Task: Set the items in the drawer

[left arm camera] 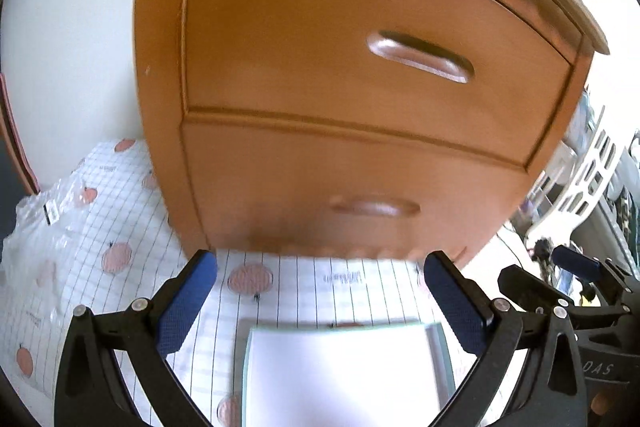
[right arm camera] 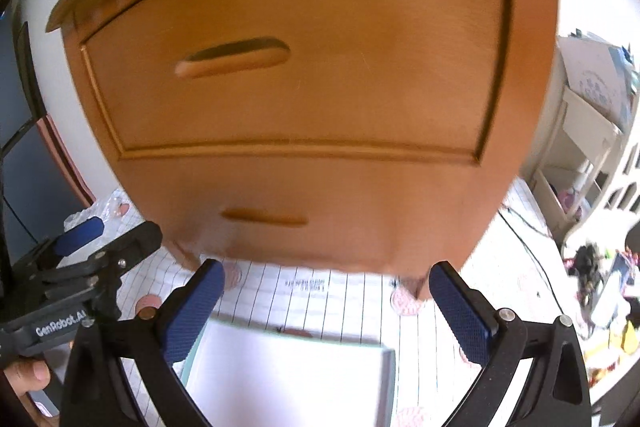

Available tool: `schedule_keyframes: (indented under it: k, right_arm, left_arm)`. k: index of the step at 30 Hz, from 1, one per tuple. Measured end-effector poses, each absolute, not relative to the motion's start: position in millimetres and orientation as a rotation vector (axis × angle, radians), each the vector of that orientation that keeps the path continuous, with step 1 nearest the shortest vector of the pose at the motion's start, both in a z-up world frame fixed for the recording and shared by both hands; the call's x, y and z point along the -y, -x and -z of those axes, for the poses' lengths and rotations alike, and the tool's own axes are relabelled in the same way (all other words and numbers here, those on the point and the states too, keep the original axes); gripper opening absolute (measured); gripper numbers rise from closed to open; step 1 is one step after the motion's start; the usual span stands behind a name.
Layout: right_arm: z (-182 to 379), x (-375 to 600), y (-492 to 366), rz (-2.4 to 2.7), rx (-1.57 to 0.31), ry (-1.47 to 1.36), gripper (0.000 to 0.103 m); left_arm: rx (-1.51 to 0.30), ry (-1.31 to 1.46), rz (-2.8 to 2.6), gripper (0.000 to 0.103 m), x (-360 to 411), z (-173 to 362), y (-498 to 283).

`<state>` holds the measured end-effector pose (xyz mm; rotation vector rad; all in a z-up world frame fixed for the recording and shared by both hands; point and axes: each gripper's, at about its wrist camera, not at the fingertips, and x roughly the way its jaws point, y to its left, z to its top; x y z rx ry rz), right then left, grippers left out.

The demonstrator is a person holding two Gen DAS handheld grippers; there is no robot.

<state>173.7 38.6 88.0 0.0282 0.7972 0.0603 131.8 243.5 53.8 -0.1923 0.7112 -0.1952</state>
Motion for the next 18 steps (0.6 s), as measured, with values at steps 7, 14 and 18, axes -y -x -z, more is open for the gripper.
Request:
schedule_keyframes:
  k: [7, 14, 18]
  right_arm:
    - [-74.1, -33.8, -123.3, -0.057, -0.837, -0.035, 0.103]
    - [-55.6, -38.0, -88.1, -0.056, -0.872, -0.037, 0.103]
    - [-43.3, -39.3, -72.3, -0.057, -0.896, -0.032, 0.103]
  left_arm:
    - [-0.742, 0.198, 0.191, 0.103, -253.4, -41.7, -99.0]
    - [-0.797, 0.151, 0.198, 0.103, -259.8, -24.7, -69.2]
    - [-0.806, 0.121, 0.209, 0.103, -260.0, -16.3, -52.8]
